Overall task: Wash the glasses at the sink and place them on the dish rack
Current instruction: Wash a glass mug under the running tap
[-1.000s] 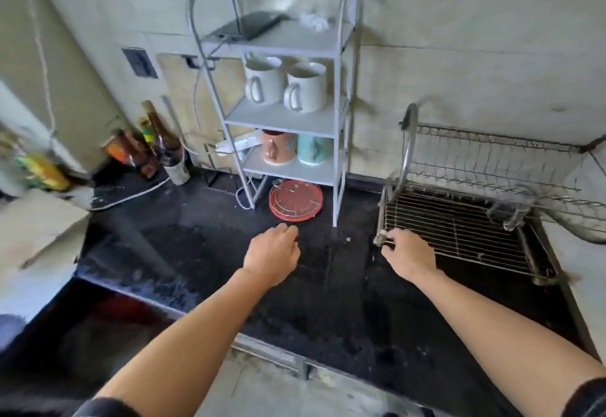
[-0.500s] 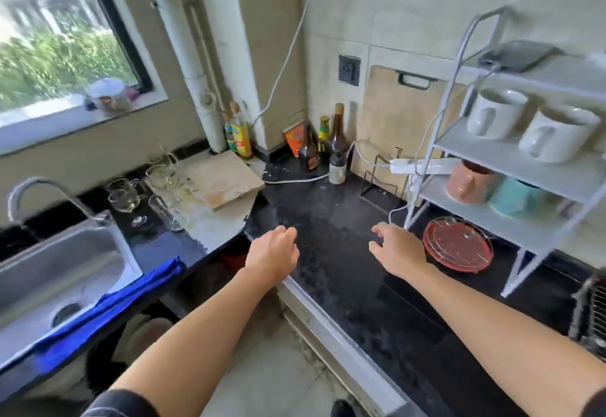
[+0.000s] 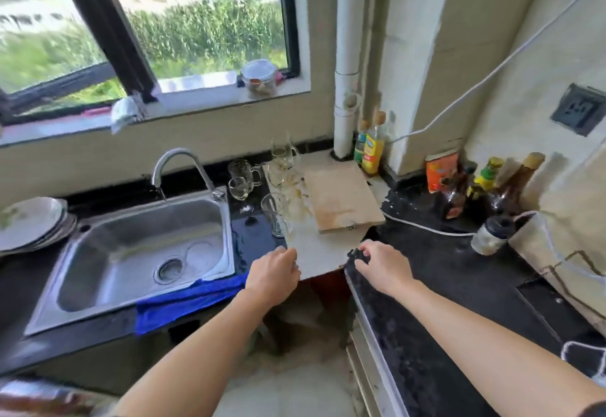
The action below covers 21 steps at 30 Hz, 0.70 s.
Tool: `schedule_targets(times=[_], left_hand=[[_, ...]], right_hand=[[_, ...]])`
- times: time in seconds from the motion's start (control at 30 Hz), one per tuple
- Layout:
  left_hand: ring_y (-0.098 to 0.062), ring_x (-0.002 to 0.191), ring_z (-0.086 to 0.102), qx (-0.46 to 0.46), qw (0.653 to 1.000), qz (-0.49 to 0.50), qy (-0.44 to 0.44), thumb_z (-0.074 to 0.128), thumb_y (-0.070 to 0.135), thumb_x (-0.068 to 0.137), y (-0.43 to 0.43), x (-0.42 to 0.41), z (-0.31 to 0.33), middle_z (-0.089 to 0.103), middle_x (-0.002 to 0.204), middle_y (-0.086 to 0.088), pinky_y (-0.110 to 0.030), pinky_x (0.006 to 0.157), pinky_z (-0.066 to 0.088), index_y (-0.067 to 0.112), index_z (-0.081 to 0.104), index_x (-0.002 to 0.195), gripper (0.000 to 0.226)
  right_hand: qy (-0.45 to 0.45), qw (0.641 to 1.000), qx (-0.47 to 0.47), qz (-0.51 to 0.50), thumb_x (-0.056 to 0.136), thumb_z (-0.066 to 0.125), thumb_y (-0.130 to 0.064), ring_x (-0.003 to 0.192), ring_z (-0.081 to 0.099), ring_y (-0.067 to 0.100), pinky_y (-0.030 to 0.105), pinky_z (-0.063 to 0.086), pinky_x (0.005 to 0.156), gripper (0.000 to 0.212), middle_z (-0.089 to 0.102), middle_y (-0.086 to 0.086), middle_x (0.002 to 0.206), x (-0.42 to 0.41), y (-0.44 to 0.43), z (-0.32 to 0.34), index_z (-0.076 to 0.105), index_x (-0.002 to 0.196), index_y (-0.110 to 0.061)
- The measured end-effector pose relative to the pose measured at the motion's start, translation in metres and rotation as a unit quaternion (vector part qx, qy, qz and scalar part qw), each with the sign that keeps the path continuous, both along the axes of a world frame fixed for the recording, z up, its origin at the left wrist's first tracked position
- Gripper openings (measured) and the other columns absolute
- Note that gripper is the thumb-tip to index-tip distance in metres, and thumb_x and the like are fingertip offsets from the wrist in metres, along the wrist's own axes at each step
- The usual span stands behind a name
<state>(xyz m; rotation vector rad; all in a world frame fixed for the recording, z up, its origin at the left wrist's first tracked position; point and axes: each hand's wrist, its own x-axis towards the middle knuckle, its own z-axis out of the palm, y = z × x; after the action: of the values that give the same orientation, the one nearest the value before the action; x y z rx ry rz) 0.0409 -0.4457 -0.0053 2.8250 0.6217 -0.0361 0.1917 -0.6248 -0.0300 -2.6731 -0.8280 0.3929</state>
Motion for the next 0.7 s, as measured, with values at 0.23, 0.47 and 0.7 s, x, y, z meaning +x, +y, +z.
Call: schedule_targets(times=[0.23, 0.47, 0.7], left_hand=[[-0.031, 0.094, 0.059, -0.025, 0.997, 0.076, 0.018, 0.042, 0.026, 0.095, 0.112, -0.005, -0.033, 0.06, 0.106, -0.007, -0.038, 0.075, 0.046, 0.013, 0.056, 0.104, 0.021], [-0.031, 0.105, 0.058, -0.062, 0.991, 0.109, 0.045, 0.043, 0.024, 0.094, 0.214, -0.002, -0.058, 0.06, 0.114, -0.008, -0.038, 0.082, 0.047, 0.012, 0.058, 0.112, 0.025], [-0.029, 0.106, 0.058, -0.079, 0.984, 0.139, 0.072, 0.043, 0.026, 0.095, 0.262, 0.0, -0.075, 0.059, 0.116, -0.008, -0.036, 0.084, 0.045, 0.013, 0.057, 0.115, 0.028]], right_hand=[[0.037, 0.999, 0.018, 0.029, 0.094, 0.053, -0.041, 0.091, 0.061, 0.017, 0.031, 0.052, 0.074, 0.04, 0.065, -0.003, 0.11, 0.024, 0.144, -0.006, 0.052, 0.131, -0.025], [0.086, 0.995, 0.001, -0.046, 0.095, 0.047, -0.054, 0.052, 0.043, 0.013, 0.026, 0.036, 0.051, 0.054, 0.056, -0.007, 0.071, 0.063, 0.258, -0.027, 0.046, 0.138, -0.02], [0.135, 0.986, -0.085, -0.055, 0.098, 0.046, -0.013, 0.072, 0.069, 0.024, 0.037, 0.059, 0.07, 0.028, 0.067, 0.014, 0.103, 0.084, 0.305, -0.05, 0.056, 0.121, -0.003]])
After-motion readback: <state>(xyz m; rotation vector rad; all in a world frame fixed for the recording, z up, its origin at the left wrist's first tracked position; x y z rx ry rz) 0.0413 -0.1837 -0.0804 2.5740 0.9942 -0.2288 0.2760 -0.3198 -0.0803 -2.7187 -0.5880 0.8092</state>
